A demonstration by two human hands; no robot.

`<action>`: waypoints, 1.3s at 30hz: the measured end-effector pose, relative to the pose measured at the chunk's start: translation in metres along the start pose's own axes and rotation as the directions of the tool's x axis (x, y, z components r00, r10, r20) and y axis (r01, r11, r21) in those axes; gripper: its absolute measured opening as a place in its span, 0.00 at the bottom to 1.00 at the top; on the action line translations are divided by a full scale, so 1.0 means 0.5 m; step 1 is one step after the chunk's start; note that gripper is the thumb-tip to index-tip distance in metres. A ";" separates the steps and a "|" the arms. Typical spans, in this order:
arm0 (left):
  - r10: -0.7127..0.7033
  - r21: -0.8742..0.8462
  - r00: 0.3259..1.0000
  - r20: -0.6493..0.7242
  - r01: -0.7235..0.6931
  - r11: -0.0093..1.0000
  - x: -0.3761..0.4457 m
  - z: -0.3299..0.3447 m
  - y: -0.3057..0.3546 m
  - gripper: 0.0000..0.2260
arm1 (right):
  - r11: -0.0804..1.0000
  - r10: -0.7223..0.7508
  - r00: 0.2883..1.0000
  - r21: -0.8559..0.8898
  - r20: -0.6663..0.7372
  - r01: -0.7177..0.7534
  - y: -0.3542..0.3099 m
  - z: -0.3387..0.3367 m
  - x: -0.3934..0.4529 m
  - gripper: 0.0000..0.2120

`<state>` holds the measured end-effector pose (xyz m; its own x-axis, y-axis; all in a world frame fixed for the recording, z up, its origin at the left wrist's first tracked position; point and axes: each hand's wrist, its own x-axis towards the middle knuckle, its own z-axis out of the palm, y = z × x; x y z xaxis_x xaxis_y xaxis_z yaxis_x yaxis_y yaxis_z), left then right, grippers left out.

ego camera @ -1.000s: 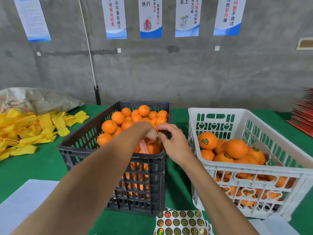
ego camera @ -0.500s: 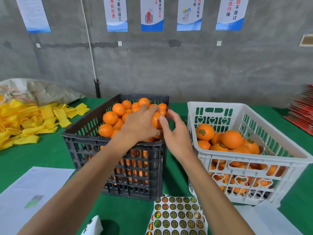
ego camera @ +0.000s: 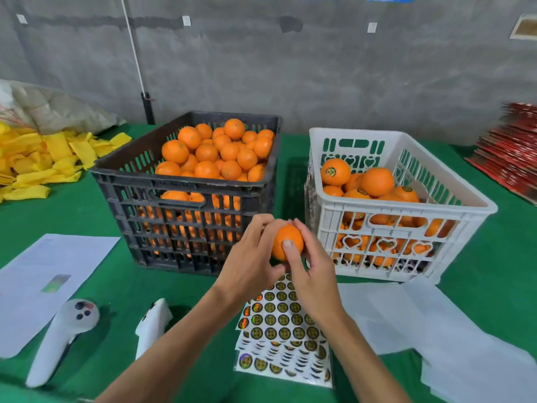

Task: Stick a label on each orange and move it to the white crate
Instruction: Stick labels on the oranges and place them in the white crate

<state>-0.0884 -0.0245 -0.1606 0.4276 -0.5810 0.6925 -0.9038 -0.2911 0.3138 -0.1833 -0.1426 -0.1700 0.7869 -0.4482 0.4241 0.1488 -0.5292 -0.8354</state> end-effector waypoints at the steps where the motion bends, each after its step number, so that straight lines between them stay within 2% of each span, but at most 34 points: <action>1: -0.026 0.010 0.998 0.061 0.026 1.000 -0.022 0.017 -0.007 0.30 | 0.998 0.024 0.998 -0.058 0.060 -0.020 0.022 0.000 -0.017 0.24; 4: -0.090 0.138 0.966 0.242 0.058 0.989 -0.087 0.062 -0.029 0.25 | 0.963 0.084 0.973 -0.268 0.213 -0.024 0.085 -0.011 -0.060 0.26; 6: -0.151 0.176 0.944 0.292 0.102 0.979 -0.121 0.082 -0.044 0.25 | 0.927 0.113 0.948 -0.376 0.298 0.007 0.112 -0.023 -0.081 0.26; 9: -0.250 0.163 0.932 0.263 0.212 0.963 -0.155 0.097 -0.060 0.27 | 0.890 0.159 0.880 -0.450 0.447 0.068 0.137 -0.032 -0.106 0.36; 11: -0.289 0.152 0.929 0.233 0.259 0.954 -0.169 0.105 -0.066 0.28 | 0.869 0.198 0.855 -0.489 0.480 0.073 0.150 -0.031 -0.117 0.42; 15: -0.344 0.094 0.919 0.194 0.331 0.939 -0.184 0.109 -0.073 0.29 | 0.829 0.162 0.869 -0.543 0.467 0.137 0.159 -0.028 -0.117 0.40; 22: -0.360 0.061 0.918 0.167 0.355 0.933 -0.183 0.103 -0.067 0.31 | 0.816 0.091 0.918 -0.557 0.387 0.154 0.155 -0.017 -0.115 0.24; 27: -0.334 0.059 0.926 0.175 0.329 0.942 -0.183 0.099 -0.068 0.30 | 0.891 0.117 0.949 -0.452 0.293 0.030 0.148 -0.011 -0.103 0.11; 32: -0.318 0.062 0.930 0.186 0.312 0.948 -0.184 0.096 -0.068 0.30 | 0.854 0.095 0.954 -0.516 0.283 0.068 0.144 -0.008 -0.090 0.09; 35: -0.303 0.050 0.934 0.187 0.299 0.953 -0.179 0.089 -0.063 0.30 | 0.849 0.170 0.980 -0.520 0.100 -0.094 0.125 -0.004 -0.070 0.09; 37: -0.281 0.040 0.942 0.185 0.278 0.960 -0.167 0.080 -0.052 0.30 | 0.841 0.081 0.995 -0.532 -0.050 -0.095 0.100 0.000 -0.055 0.09; 39: -0.264 0.012 0.952 0.157 0.266 0.964 -0.147 0.070 -0.035 0.30 | 0.803 -0.083 0.993 -0.595 -0.078 0.021 0.070 0.010 -0.047 0.08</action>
<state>-0.1036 -0.0031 -0.2398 0.6486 -0.5956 0.4739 -0.7574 -0.4438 0.4789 -0.1938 -0.1469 -0.2107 0.7229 -0.4571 0.5181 -0.2203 -0.8632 -0.4542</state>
